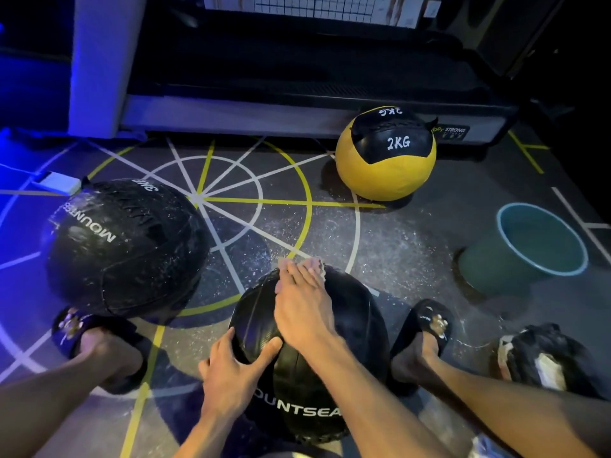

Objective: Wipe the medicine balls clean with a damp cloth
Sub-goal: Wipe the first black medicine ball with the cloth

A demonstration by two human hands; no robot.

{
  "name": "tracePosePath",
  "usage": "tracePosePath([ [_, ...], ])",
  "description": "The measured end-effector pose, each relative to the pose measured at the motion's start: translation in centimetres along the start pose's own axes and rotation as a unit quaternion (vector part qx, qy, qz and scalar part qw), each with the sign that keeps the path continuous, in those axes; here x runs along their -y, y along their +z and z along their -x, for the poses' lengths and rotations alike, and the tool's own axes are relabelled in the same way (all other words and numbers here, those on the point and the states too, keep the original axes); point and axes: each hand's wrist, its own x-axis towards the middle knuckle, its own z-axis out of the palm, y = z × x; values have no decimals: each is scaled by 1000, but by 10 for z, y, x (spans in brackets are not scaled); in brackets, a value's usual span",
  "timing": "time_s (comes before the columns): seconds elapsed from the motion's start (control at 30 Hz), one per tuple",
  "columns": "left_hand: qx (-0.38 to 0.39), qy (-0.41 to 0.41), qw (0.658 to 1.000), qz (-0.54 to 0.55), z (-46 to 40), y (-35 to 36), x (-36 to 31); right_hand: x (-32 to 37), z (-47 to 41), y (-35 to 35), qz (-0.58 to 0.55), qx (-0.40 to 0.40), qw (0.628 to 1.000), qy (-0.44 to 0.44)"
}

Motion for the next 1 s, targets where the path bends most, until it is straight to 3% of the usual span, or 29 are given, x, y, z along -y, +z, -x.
tracePosePath([
  [0.13,2,-12,999,36,10,-6,-15,-57,0,-17,-20,-46,999,0],
  [0.23,17,-26,998,52,19,-10,-24,-137,15,-29,-83,-31,980,178],
  [0.3,20,-43,996,73,10,-13,-16,-173,33,-24,-147,-14,938,315],
  [0.37,14,-90,986,143,0,-17,-7,-189,42,-5,-198,1,910,364],
  [0.43,19,-141,964,223,-2,-18,-2,-175,48,1,-247,8,892,379],
  [0.53,152,-221,915,301,3,-18,2,-159,53,-7,-232,8,891,391],
  [0.6,197,-214,900,324,4,-19,2,-162,60,-1,-251,-14,886,390],
  [0.87,180,-153,895,379,0,-32,-6,-157,61,17,-351,-59,862,361],
  [1.0,122,-46,920,369,-15,-51,-11,-160,48,37,-397,-60,846,351],
])
